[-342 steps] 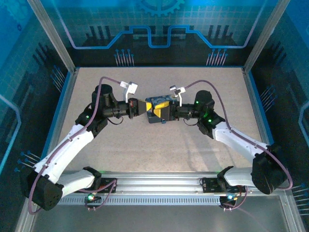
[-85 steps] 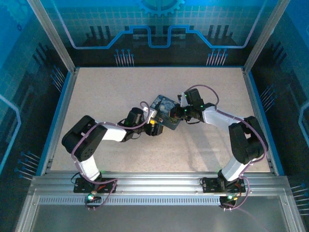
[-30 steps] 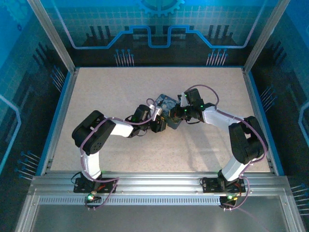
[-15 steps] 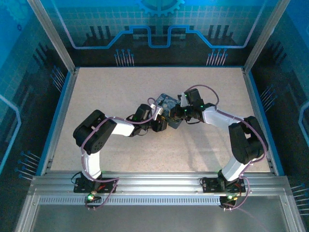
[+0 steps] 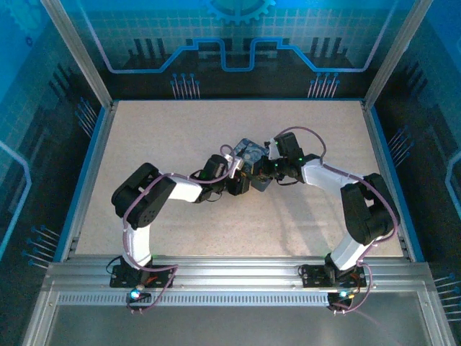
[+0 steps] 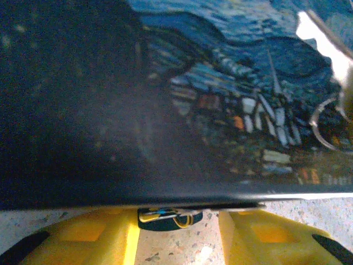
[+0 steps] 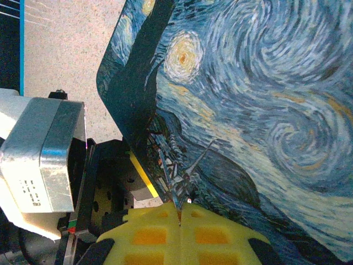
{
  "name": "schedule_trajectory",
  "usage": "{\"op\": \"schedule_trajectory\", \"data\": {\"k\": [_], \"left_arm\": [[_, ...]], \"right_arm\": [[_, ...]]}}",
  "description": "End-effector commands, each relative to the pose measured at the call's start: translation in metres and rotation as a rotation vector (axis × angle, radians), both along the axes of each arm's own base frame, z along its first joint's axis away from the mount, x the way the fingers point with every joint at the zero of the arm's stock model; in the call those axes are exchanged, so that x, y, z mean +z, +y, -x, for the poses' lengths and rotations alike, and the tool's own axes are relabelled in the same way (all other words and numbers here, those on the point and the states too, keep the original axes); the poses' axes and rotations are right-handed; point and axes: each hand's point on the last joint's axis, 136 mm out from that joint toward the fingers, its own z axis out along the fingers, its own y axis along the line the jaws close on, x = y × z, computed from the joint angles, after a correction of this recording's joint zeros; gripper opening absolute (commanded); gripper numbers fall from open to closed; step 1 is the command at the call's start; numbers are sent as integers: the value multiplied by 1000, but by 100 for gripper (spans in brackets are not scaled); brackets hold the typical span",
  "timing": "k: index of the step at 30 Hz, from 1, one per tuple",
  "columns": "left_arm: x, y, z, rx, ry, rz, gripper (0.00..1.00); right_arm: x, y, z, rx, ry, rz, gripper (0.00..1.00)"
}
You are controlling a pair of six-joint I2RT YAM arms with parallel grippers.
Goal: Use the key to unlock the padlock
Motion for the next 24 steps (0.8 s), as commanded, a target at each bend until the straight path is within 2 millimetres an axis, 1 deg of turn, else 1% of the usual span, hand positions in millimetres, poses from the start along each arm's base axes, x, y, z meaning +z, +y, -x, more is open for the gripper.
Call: {"op": "schedule_trajectory", "data": {"k": [1, 5, 9, 13, 16, 18, 21, 24], "left_arm": [[-4, -2, -8, 29, 10, -12, 41], [-3, -2, -9, 30, 11, -15, 37], [-2, -3, -8, 23, 8, -13, 32], [4, -3, -7, 21, 4, -3, 30], [12, -5, -5, 16, 0, 14, 28], [19, -6, -4, 18, -1, 25, 27], [29, -9, 1, 19, 12, 49, 27], [38, -10, 6, 35, 46, 71, 27]], "right_arm": [[-10, 0, 13, 2, 38, 22, 0], [-9, 1, 12, 2, 32, 18, 0], [-2, 2, 10, 0, 2, 10, 0], [12, 1, 8, 0, -59, -2, 0], [27, -2, 11, 18, -118, -1, 0], [35, -6, 17, 37, -152, 16, 0], [42, -14, 29, 67, -192, 48, 0], [34, -22, 50, 97, -196, 60, 0]]}}
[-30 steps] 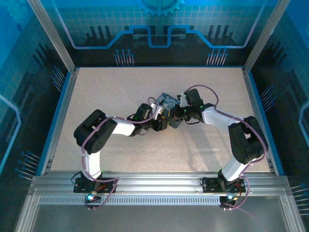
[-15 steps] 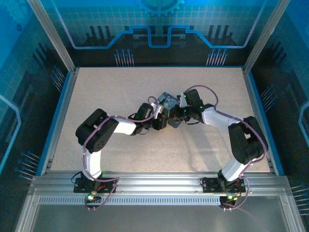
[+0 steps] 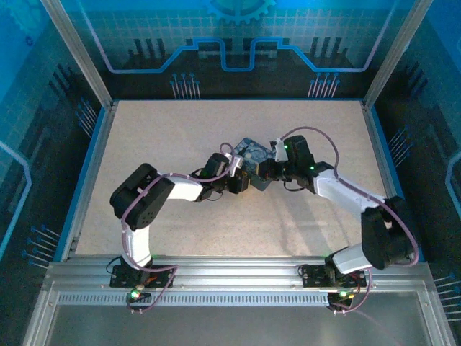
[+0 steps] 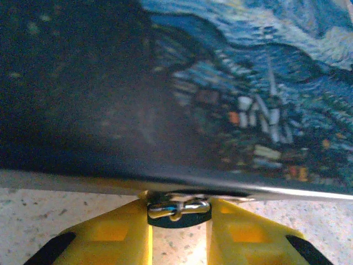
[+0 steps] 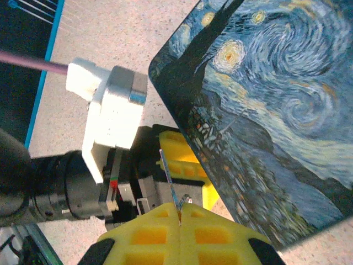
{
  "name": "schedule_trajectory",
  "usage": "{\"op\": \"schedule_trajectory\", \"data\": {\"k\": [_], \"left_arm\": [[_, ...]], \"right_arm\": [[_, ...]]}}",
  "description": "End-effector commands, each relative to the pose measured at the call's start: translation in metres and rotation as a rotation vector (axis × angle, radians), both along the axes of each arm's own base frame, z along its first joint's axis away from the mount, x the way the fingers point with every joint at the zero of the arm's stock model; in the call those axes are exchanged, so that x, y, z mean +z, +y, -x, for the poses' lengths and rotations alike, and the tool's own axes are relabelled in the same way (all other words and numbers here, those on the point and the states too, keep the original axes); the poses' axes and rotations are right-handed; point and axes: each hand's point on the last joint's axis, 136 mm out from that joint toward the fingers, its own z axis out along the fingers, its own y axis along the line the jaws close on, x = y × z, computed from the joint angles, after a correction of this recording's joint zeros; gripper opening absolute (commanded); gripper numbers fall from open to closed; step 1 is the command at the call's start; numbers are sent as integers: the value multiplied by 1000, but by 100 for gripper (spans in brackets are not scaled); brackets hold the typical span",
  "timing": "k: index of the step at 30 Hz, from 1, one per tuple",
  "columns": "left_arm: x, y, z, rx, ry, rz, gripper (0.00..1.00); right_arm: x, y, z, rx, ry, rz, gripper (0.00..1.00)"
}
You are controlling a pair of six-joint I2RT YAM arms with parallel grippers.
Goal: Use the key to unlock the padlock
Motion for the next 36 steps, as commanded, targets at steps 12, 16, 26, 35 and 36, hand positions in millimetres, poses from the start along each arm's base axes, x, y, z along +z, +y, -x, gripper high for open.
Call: {"op": "schedule_trajectory", "data": {"k": [12, 16, 26, 35, 36], "left_arm": [[57, -9, 24, -8, 11, 83, 24], [65, -7, 28, -6, 11, 90, 24], [67, -5, 33, 0, 20, 91, 23], [81, -6, 31, 70, 78, 158, 21], [82, -6, 30, 78, 84, 165, 21]], "right_arm": [[-38, -6, 52, 113, 24, 67, 0], [-42, -7, 41, 111, 11, 85, 0], [-38, -12, 8, 99, -27, 106, 0], [-43, -19, 34, 91, -68, 48, 0], [-44, -17, 38, 94, -80, 31, 0]]}}
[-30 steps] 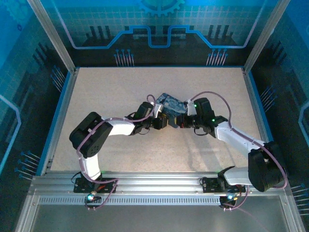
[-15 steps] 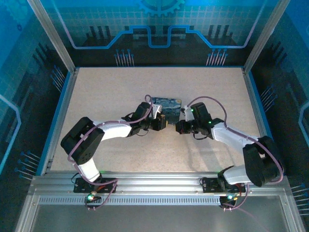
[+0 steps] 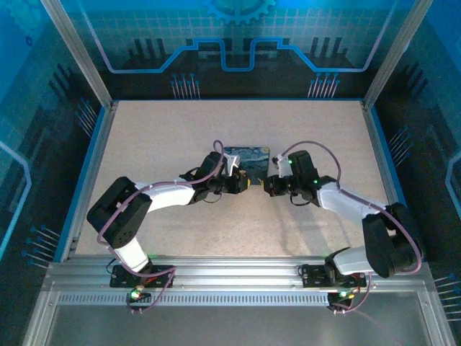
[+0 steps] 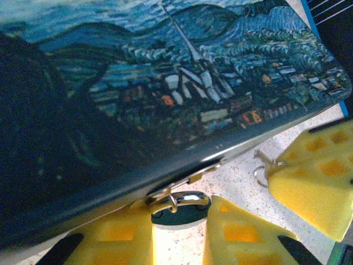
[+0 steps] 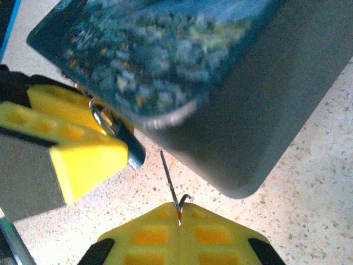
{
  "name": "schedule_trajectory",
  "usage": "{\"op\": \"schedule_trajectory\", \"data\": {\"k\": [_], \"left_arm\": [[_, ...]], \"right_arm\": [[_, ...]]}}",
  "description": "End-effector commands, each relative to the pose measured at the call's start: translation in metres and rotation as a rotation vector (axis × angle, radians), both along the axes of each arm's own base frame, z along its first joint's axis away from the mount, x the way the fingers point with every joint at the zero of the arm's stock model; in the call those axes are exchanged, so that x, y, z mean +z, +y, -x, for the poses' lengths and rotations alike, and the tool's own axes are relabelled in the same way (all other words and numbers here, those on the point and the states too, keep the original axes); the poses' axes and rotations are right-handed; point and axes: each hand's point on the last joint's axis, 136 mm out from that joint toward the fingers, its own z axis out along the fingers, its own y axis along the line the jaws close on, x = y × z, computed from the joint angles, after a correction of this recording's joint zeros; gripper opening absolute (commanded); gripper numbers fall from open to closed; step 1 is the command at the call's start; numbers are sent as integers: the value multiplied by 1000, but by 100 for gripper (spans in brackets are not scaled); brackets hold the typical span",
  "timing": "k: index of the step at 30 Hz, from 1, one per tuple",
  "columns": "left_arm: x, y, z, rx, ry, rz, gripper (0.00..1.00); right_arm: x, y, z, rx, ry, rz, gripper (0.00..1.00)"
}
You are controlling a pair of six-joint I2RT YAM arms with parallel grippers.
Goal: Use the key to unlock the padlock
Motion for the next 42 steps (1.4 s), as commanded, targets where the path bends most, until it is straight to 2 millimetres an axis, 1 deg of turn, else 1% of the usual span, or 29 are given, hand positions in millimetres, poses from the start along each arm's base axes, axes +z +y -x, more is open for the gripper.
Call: {"op": "schedule_trajectory", "data": {"k": [1, 3, 7, 16, 25, 29, 37, 42], "left_arm": [[33, -7, -4, 27, -29, 89, 21], [33, -7, -4, 41, -10, 95, 21], [33, -10, -6, 61, 24, 116, 21], [32, -12, -7, 99, 80, 157, 20], [31, -15, -6, 129, 133, 183, 20], [31, -16, -5, 130, 138, 186, 20], [27, -17, -4, 129, 146, 183, 19], [28, -18, -5, 126, 144, 184, 19]], "right_arm": [[1, 0, 7, -1, -45, -53, 0], [-6, 1, 14, 5, -47, -37, 0], [-12, 3, 20, 4, -83, -19, 0], [-21, 12, 19, -15, -158, -24, 0], [-31, 28, 17, 7, -166, -57, 0], [-32, 33, 15, 13, -178, -63, 0], [-31, 32, 13, 7, -185, -58, 0], [-25, 33, 11, 4, -198, -69, 0]]}}
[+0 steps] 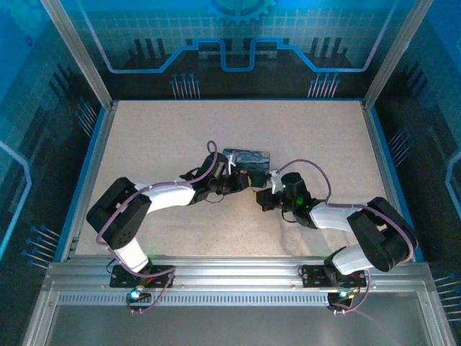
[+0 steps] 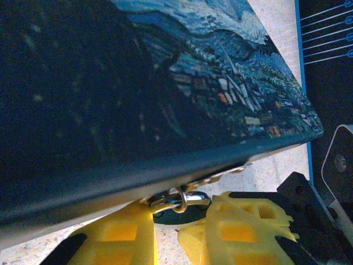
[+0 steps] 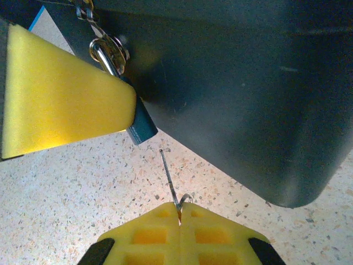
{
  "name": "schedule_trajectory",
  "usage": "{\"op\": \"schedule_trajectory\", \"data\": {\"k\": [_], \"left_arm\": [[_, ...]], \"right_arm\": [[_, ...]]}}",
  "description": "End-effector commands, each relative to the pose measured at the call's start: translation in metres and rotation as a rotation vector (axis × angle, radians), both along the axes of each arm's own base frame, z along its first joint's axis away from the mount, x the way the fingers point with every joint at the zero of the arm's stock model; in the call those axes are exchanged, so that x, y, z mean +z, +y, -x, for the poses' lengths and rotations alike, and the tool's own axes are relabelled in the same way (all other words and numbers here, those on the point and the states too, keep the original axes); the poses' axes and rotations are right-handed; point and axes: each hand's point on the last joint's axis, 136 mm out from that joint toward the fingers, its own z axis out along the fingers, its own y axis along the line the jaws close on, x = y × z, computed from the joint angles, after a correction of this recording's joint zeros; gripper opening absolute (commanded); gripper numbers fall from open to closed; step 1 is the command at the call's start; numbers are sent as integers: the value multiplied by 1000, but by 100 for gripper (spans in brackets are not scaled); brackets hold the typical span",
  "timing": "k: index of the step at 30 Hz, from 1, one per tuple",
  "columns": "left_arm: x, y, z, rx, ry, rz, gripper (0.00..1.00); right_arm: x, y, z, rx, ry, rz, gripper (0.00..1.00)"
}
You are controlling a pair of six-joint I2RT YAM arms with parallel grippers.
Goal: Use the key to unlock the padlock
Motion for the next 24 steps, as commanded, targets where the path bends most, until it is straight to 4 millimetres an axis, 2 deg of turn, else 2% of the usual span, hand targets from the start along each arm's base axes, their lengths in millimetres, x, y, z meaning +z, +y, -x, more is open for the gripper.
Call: {"op": "schedule_trajectory", "data": {"k": [1, 24], "left_arm": [[24, -14, -7, -16, -51, 63, 19], [20, -15, -7, -22, -40, 62, 18]], "right_arm": [[9, 6, -2, 2, -28, -20, 0], [27, 12, -8, 9, -68, -63, 0]]}}
